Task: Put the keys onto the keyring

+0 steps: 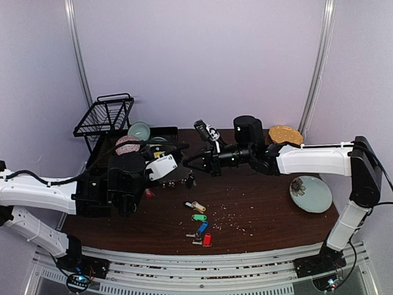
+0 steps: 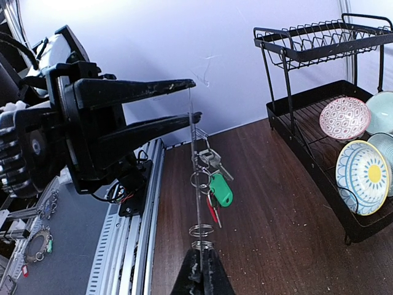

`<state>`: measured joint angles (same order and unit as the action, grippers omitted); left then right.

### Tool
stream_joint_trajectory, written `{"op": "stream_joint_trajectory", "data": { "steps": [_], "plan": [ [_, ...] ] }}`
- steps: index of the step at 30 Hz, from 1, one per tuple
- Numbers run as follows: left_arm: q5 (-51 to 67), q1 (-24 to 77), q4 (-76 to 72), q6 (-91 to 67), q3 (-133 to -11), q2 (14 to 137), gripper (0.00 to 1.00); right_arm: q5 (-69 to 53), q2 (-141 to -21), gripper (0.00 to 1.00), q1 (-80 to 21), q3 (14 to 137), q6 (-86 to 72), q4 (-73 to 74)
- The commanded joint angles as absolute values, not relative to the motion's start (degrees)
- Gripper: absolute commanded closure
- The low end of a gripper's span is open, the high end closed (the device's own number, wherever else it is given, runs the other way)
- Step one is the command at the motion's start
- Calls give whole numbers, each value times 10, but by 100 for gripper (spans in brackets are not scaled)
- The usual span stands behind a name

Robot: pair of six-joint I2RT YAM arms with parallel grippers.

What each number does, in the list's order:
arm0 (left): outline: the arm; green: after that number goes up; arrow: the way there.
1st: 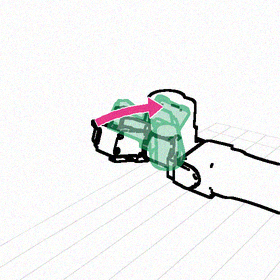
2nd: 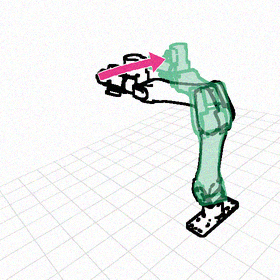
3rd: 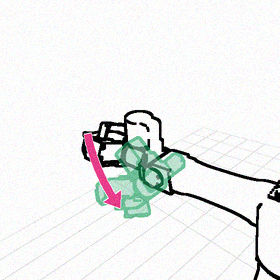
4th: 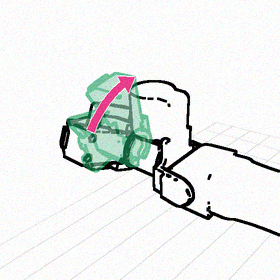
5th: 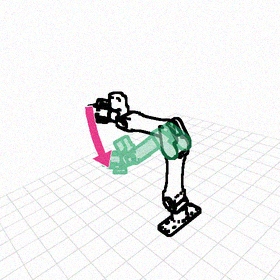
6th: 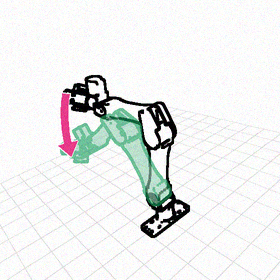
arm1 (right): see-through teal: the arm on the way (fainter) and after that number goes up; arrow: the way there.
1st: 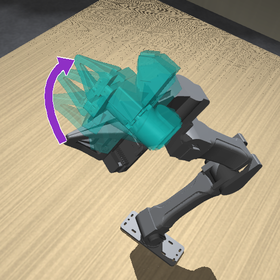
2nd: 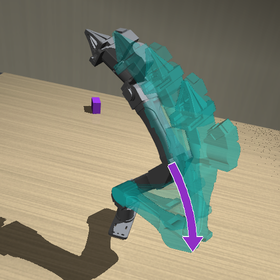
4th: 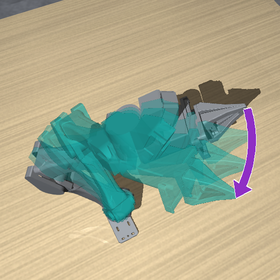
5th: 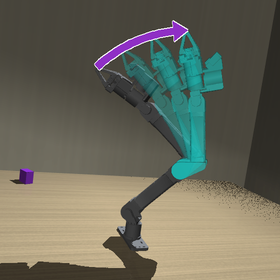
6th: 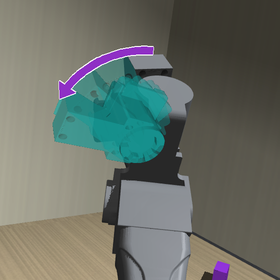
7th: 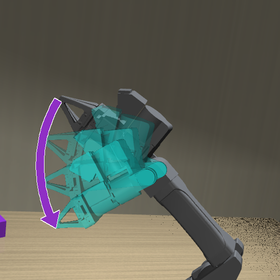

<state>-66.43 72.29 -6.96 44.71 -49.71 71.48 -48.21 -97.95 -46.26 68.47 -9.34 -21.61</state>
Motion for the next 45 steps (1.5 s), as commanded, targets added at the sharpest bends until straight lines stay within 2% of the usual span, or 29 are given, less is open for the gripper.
{"op": "stream_joint_trajectory", "data": {
  "steps": [1,2,5,7,9,12,17,20,22,27,34,41,43,44,45],
  "plan": [
    [-609,727,-25,350,-542,684,100,-511,-960,100,-458,691,-95,-227],
    [-578,725,18,302,-559,677,89,-521,-953,100,-451,686,-99,-231],
    [-427,696,125,168,-608,640,47,-560,-923,100,-424,667,-116,-256],
    [-268,657,157,117,-617,606,30,-603,-905,100,-406,649,-130,-284],
    [-129,608,168,74,-613,577,25,-627,-891,100,-397,643,-121,-277],
    [4,550,183,44,-615,561,21,-631,-871,100,-397,654,-63,-203],
    [61,539,248,38,-673,617,18,-617,-841,100,-401,657,1,-136],
    [81,533,259,43,-687,639,19,-614,-826,100,-403,660,35,-100],
    [98,532,255,46,-687,649,25,-607,-819,100,-403,660,41,-90],
    [169,532,253,52,-689,680,49,-598,-817,100,-404,669,57,-81],
    [179,532,237,52,-677,667,100,-599,-820,100,-403,679,72,-73],
    [143,532,224,46,-667,656,100,-567,-823,99,-403,672,57,-91],
    [73,532,208,25,-662,654,100,-478,-818,73,-403,660,19,-113],
    [30,531,205,14,-661,654,100,-403,-812,67,-402,655,0,-110],
    [-6,529,205,3,-661,655,100,-334,-808,65,-400,652,-17,-91]
  ]
}}
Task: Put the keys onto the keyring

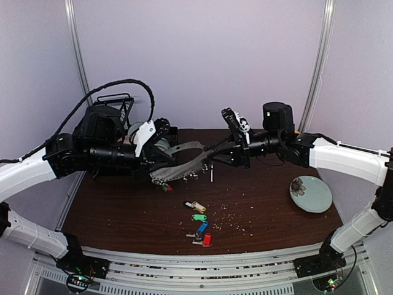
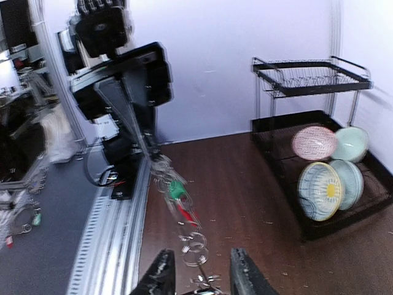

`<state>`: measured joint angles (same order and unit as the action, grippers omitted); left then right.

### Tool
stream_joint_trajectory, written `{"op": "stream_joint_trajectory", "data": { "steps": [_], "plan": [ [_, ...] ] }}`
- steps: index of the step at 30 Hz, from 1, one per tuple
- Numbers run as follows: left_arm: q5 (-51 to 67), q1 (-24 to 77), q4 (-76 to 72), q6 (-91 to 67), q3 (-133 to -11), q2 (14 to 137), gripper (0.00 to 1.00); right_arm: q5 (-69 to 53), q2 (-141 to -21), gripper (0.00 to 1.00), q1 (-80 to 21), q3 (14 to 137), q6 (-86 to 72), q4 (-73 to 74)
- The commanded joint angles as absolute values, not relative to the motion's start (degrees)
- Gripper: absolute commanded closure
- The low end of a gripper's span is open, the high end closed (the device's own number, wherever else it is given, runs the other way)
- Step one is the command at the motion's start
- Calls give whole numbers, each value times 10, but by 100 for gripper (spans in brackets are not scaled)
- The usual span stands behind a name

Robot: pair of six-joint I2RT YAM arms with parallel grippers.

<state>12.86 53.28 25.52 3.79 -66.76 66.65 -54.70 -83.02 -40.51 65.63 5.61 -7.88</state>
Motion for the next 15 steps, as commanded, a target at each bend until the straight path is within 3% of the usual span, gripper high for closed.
{"op": "stream_joint_trajectory", "data": {
  "steps": [1,4,8,15],
  "plan": [
    [-30,524,209,-8,-660,655,100,-272,-804,65,-396,650,-34,-64],
    [-74,500,228,-44,-661,661,100,-136,-818,65,-400,661,-88,72],
    [-160,490,232,-61,-653,658,100,-148,-874,64,-464,642,-144,137],
    [-143,484,229,-80,-650,654,100,-119,-957,67,-544,689,-163,238]
  ]
}}
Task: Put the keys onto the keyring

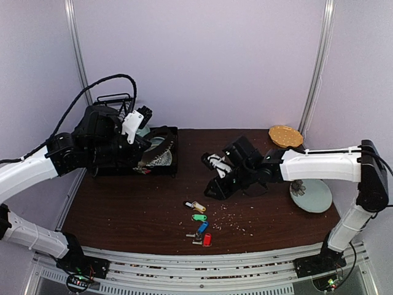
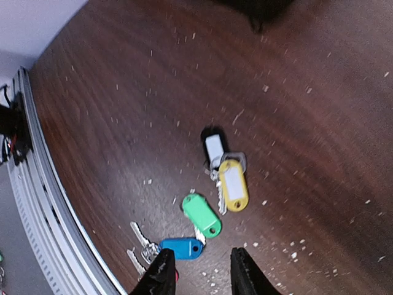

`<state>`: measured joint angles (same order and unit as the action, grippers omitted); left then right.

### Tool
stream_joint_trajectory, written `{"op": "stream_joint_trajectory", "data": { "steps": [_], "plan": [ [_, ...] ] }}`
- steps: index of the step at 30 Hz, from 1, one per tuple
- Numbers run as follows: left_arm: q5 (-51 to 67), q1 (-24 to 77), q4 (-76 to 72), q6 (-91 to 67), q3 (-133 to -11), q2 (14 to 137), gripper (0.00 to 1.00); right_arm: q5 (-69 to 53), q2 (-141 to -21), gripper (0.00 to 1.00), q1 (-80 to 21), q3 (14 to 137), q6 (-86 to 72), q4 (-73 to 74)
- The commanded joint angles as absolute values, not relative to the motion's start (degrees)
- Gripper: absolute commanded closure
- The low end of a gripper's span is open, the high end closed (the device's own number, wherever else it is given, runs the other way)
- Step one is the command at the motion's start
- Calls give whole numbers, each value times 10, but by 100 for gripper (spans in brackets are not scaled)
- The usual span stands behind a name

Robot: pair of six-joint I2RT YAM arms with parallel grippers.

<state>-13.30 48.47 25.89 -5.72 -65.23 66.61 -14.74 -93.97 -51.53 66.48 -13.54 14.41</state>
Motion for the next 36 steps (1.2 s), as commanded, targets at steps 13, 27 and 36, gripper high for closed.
{"op": "stream_joint_trajectory", "data": {
  "steps": [13,27,36],
  "plan": [
    [-48,484,180,-77,-613,621,100,-145,-910,64,-596,642,-161,170],
    [23,485,107,-159,-616,605,100,-84,-883,63,-596,677,-65,-205],
    [-9,485,99,-147,-610,589,100,-75,-901,63,-580,712,-60,-145]
  ]
}}
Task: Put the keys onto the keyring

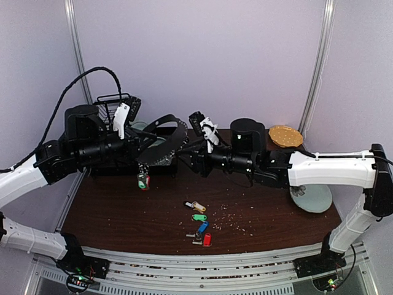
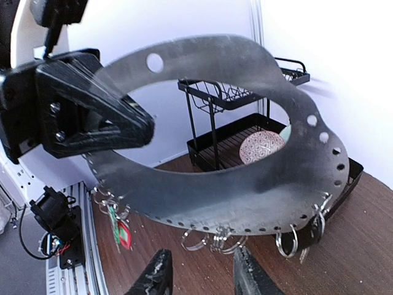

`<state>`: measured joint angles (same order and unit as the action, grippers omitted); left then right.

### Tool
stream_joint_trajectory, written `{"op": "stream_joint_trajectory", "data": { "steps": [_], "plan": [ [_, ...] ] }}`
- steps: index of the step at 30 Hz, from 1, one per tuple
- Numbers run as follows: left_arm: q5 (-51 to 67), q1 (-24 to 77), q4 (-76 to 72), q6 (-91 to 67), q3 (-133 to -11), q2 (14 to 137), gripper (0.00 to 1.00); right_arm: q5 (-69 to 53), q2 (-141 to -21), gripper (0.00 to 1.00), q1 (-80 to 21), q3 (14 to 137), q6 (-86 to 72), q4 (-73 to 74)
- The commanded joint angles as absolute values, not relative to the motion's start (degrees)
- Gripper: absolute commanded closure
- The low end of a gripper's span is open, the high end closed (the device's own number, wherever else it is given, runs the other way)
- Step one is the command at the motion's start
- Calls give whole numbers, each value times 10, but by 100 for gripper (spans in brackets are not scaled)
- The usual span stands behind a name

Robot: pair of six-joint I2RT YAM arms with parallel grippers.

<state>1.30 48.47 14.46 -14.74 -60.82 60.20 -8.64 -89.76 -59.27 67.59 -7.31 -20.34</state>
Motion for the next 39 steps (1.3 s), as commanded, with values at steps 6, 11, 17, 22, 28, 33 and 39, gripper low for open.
{"op": "stream_joint_trajectory", "data": {
  "steps": [6,11,17,22,28,33,39],
  "plan": [
    [-128,484,159,-162,-612,597,100,-81,-916,61,-540,711,-74,85],
    [-126,485,144,-164,-600,605,100,-87,-975,63,-539,742,-90,140],
    [-49,485,141,-146,-588,605,100,-120,-908,63,-552,665,-77,36],
    [-2,484,92,-159,-577,582,100,-129,-894,67,-566,647,-114,-166],
    [16,486,74,-160,-570,565,100,-102,-911,68,-592,661,-88,-265],
    [21,487,63,-150,-569,558,100,-73,-926,65,-595,666,-71,-300],
    [27,487,55,-143,-574,559,100,-63,-957,65,-596,692,-66,-298]
  ]
}}
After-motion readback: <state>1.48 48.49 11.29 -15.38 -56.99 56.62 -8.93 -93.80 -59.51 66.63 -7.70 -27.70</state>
